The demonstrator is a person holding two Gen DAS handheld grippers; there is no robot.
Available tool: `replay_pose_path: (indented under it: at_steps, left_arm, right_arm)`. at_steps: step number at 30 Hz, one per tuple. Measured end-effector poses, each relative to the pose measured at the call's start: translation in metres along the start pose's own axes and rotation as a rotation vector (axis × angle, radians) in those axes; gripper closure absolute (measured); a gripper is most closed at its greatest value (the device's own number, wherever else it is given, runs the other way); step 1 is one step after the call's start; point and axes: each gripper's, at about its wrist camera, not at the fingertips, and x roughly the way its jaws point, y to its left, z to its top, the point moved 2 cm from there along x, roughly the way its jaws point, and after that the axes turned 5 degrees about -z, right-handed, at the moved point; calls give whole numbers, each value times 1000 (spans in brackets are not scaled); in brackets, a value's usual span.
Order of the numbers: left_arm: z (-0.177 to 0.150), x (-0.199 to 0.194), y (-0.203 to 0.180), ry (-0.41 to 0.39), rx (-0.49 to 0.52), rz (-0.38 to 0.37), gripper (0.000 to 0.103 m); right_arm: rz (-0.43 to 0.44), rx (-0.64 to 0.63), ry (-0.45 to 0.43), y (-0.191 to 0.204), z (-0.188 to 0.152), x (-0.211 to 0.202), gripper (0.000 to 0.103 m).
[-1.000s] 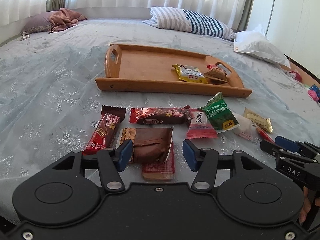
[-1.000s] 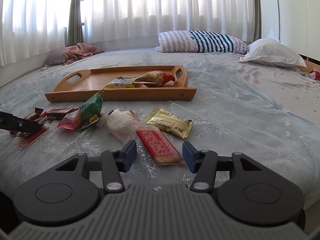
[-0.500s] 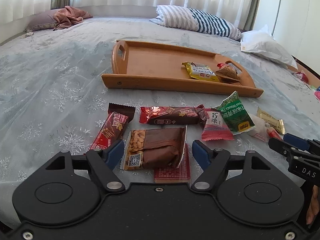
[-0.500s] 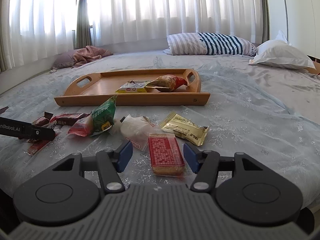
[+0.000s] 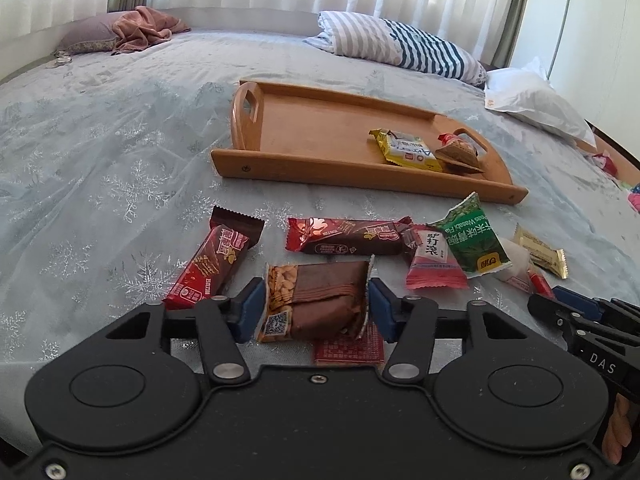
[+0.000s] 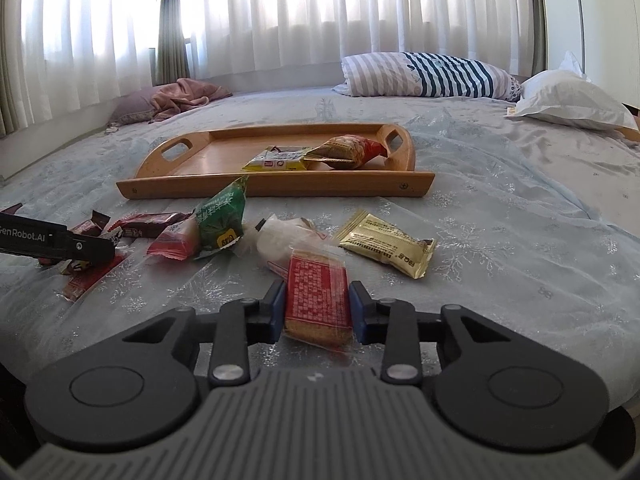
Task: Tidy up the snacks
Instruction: 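Grasp a brown chocolate wafer bar with the left tool while the right tool grasps a red biscuit pack, then carry the wafer bar with the left tool while the right tool carries the biscuit pack to the tray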
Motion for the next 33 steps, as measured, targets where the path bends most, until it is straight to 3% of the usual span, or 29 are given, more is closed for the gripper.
replay_pose_path:
  at_steps: [11,22,33]
  left_arm:
    - [15,-19,-6,-52,36,27,55]
    - [67,-18,-3,-103,85,38,55]
    - [115,20,10,-87,98,12,55]
  right_arm:
    - [19,0,-41,12,13,-10,66]
    - [-29,-5,-124,17,60,-5,66]
    - [66,64,-64,36,109,43,66]
